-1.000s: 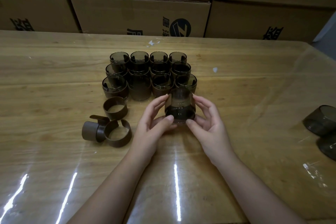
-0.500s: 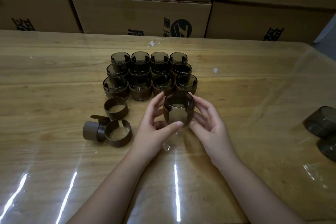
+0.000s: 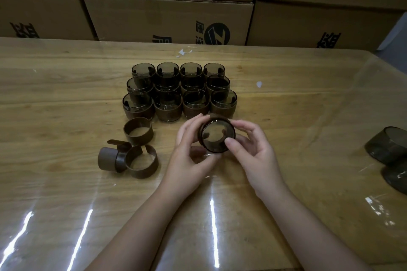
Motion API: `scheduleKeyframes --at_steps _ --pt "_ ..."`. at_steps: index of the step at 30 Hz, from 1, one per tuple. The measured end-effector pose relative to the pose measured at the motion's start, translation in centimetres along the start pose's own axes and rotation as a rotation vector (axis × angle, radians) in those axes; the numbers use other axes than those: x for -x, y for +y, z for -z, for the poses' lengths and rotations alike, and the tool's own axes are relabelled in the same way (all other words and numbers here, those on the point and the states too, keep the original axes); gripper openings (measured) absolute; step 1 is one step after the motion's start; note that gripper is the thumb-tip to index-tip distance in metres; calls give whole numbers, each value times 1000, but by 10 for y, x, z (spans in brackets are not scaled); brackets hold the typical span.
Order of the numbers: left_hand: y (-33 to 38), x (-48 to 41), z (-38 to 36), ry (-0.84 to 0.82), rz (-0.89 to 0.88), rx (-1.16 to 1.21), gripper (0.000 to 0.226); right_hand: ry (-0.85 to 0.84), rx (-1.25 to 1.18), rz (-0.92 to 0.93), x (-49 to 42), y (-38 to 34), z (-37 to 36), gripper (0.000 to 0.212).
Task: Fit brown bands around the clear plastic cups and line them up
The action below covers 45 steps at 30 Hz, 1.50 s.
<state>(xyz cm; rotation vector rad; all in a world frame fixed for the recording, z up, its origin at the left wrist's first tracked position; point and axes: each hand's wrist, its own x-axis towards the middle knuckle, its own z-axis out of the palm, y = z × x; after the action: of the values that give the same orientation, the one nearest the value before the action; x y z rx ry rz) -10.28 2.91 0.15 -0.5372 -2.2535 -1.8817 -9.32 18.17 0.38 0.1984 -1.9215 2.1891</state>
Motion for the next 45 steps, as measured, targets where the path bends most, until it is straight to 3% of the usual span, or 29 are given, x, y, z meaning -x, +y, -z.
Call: scheduleKeyframes --at_steps 6,12,17,21,30,33,37,42,45 --pt "-4 -1 2 4 114 161 71 -46 46 88 1 -1 -3 54" --pt "0 0 1 100 7 139 65 -91 126 53 1 -2 -2 55" --pt "-1 1 0 81 -67 31 65 -66 140 -50 -1 -1 1 51" --pt "-3 0 -3 72 25 17 65 -68 160 -55 -3 7 5 52" --pt "-1 0 0 -170 43 -167 48 62 287 36 -21 16 15 56" --pt "-1 0 -3 -232 58 -184 52 90 289 -44 -27 18 17 55" --pt "-5 0 -4 -232 89 -236 57 122 467 -45 -26 21 20 56" --pt "-7 -2 -7 -256 85 -486 63 154 544 -92 -27 25 22 62" --pt "-7 0 -8 -291 38 -565 65 161 541 -93 -27 25 20 54"
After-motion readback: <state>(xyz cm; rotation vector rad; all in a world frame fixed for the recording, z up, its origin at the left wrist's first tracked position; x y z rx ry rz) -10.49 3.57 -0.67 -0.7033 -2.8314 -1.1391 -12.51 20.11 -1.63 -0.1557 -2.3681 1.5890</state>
